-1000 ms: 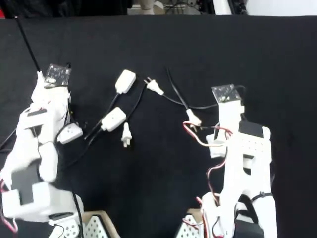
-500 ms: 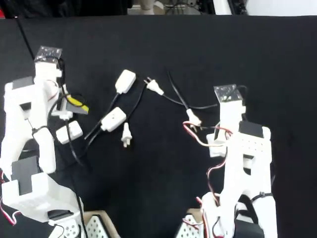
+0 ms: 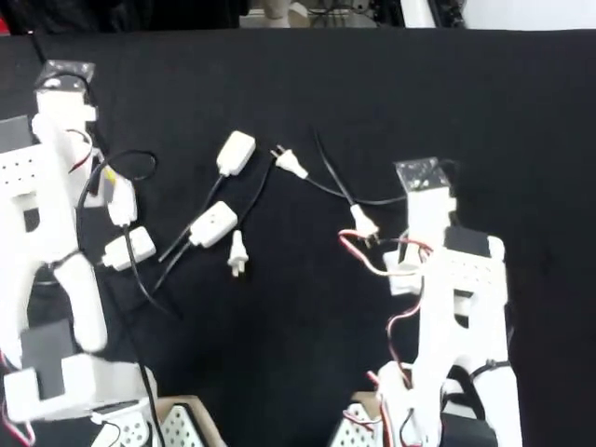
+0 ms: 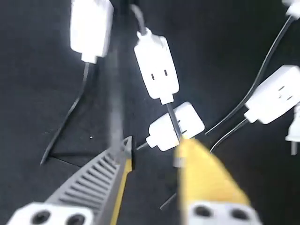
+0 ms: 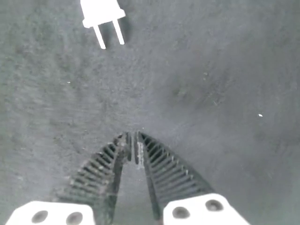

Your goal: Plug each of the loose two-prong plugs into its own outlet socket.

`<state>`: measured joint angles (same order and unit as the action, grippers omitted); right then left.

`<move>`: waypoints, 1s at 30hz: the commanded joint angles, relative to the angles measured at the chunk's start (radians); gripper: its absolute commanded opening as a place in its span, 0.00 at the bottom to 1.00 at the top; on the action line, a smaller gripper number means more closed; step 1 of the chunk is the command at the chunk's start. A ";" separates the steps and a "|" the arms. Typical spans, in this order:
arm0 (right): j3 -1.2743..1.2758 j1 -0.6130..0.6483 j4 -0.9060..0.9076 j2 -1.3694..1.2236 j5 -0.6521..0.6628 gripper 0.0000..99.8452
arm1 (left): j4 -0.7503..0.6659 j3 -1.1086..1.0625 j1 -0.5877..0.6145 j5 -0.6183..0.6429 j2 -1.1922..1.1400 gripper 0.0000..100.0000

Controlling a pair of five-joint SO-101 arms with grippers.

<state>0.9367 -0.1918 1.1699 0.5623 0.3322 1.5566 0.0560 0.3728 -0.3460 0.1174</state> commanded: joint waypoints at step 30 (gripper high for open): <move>-0.010 0.026 -0.035 -0.008 -0.003 0.02 | -0.242 0.932 -0.412 0.166 -0.988 0.21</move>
<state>0.9367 -0.1780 1.1515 0.5593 0.3322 1.2543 0.7833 -0.0245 -0.1818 -0.8216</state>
